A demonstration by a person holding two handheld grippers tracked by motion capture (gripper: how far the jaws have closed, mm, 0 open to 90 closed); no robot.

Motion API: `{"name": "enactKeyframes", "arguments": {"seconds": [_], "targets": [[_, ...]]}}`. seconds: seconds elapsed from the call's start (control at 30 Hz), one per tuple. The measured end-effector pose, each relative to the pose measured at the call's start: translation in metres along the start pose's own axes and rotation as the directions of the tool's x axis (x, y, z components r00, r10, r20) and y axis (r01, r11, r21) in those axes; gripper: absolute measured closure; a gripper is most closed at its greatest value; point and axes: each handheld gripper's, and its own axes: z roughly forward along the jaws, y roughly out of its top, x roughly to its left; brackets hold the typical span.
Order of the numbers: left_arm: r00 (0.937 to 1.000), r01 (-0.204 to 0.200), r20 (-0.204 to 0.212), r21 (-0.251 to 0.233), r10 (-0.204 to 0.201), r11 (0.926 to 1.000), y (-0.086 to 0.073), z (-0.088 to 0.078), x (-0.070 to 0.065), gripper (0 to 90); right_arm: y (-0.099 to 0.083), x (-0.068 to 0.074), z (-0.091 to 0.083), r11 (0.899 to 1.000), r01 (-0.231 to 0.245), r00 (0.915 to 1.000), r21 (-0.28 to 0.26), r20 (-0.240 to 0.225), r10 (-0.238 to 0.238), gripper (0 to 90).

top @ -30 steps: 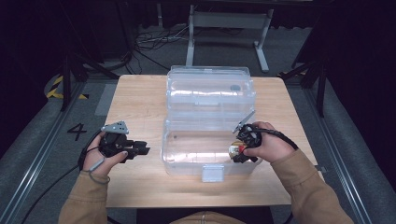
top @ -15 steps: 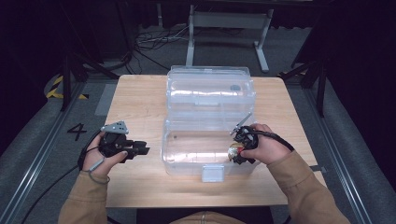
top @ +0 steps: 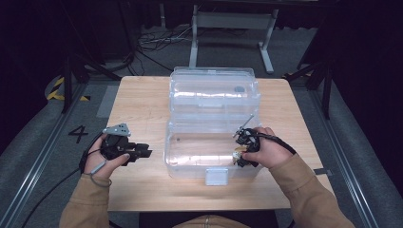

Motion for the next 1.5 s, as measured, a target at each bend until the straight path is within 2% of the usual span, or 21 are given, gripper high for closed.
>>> {"name": "enactKeyframes", "arguments": {"seconds": [0.23,0.4,0.5,0.8,1.5], "targets": [[1.0000,0.003,0.001,0.001,-0.003,1.0000,-0.0005,0.0002,0.0007,67.5,0.0003,0.0006,0.0000,1.000,-0.021,0.9998,0.010,0.004,0.021,20.3],[1.0000,0.006,0.002,0.002,-0.006,1.0000,-0.0007,0.0006,0.0009,67.4,-0.0003,-0.0011,0.0010,1.000,-0.004,0.9999,-0.004,-0.011,0.004,20.2],[1.0000,0.003,0.002,0.008,-0.003,1.0000,-0.0005,0.0011,0.0010,67.4,-0.0011,-0.0012,0.0008,1.000,-0.012,0.9997,-0.007,-0.020,0.012,20.1],[1.0000,0.004,-0.001,0.002,-0.004,1.0000,-0.0011,-0.0002,0.0017,67.4,-0.0006,-0.0010,-0.0001,1.000,-0.011,0.9998,0.007,-0.015,0.011,20.4],[1.0000,0.007,-0.004,0.008,-0.007,0.9999,-0.0014,0.0005,0.0017,66.3,-0.0007,-0.0003,0.0005,1.000,-0.012,0.9999,0.000,-0.007,0.012,20.2]]}}
